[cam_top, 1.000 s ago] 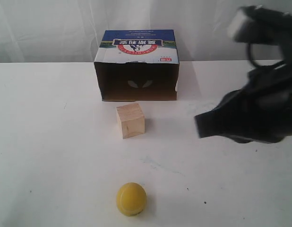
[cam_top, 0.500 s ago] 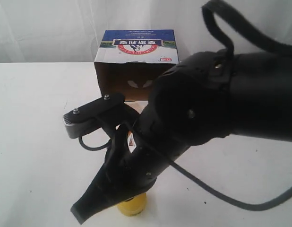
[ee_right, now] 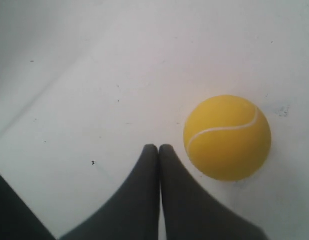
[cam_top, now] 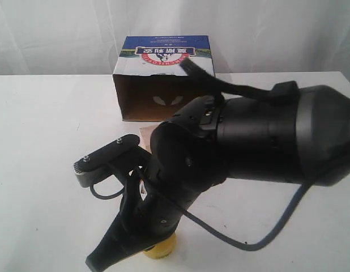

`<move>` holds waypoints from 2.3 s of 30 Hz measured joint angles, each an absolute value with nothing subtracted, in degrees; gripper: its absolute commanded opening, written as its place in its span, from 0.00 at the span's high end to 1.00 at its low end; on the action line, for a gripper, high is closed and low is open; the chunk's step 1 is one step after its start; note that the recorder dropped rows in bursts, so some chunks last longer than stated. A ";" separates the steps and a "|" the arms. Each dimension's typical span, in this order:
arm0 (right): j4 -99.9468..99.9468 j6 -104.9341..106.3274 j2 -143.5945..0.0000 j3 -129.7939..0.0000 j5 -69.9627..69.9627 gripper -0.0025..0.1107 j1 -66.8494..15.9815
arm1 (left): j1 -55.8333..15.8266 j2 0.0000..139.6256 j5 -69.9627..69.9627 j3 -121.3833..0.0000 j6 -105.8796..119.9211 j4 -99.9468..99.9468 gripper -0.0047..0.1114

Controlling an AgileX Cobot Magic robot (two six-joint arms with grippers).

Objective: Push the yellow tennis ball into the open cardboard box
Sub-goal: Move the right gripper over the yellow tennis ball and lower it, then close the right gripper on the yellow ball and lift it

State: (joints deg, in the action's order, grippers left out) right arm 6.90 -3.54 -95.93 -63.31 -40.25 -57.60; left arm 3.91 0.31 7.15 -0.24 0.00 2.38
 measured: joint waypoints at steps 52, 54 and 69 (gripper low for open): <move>-14.13 -23.19 -91.24 -61.48 -42.62 0.98 -48.51 | 3.91 0.31 7.15 -0.24 0.00 2.38 0.96; -14.13 -23.19 -91.48 -61.48 -42.62 0.98 -48.53 | 3.91 0.31 7.15 -0.24 0.00 2.38 0.96; -15.31 -22.85 -100.35 -60.80 -41.40 0.98 -45.40 | 3.91 0.31 7.15 -0.24 0.00 2.38 0.96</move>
State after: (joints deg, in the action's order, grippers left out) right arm -15.31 -22.85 -100.35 -60.80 -41.40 -45.40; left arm 3.91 0.31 7.15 -0.24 0.00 2.38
